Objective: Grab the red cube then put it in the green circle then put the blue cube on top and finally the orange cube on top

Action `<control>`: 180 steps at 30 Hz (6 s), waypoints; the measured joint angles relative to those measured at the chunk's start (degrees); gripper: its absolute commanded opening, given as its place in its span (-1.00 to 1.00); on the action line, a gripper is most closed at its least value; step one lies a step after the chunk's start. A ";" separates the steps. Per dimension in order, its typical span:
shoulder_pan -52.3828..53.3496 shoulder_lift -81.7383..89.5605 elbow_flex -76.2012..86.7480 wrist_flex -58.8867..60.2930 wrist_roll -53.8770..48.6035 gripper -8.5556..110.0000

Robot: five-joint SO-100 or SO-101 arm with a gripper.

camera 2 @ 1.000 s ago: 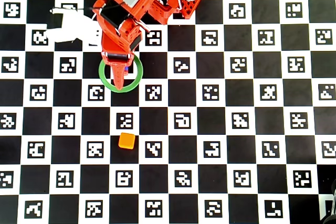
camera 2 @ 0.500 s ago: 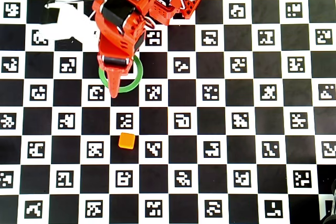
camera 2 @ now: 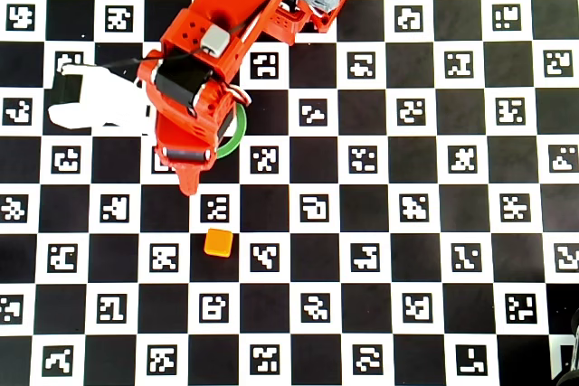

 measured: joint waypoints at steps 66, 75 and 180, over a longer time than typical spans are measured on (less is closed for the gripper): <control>-10.11 -25.84 1.85 -32.08 12.04 -0.47; -10.11 -25.84 1.85 -33.49 12.22 -0.63; 10.63 38.67 55.90 -22.85 -18.11 -0.65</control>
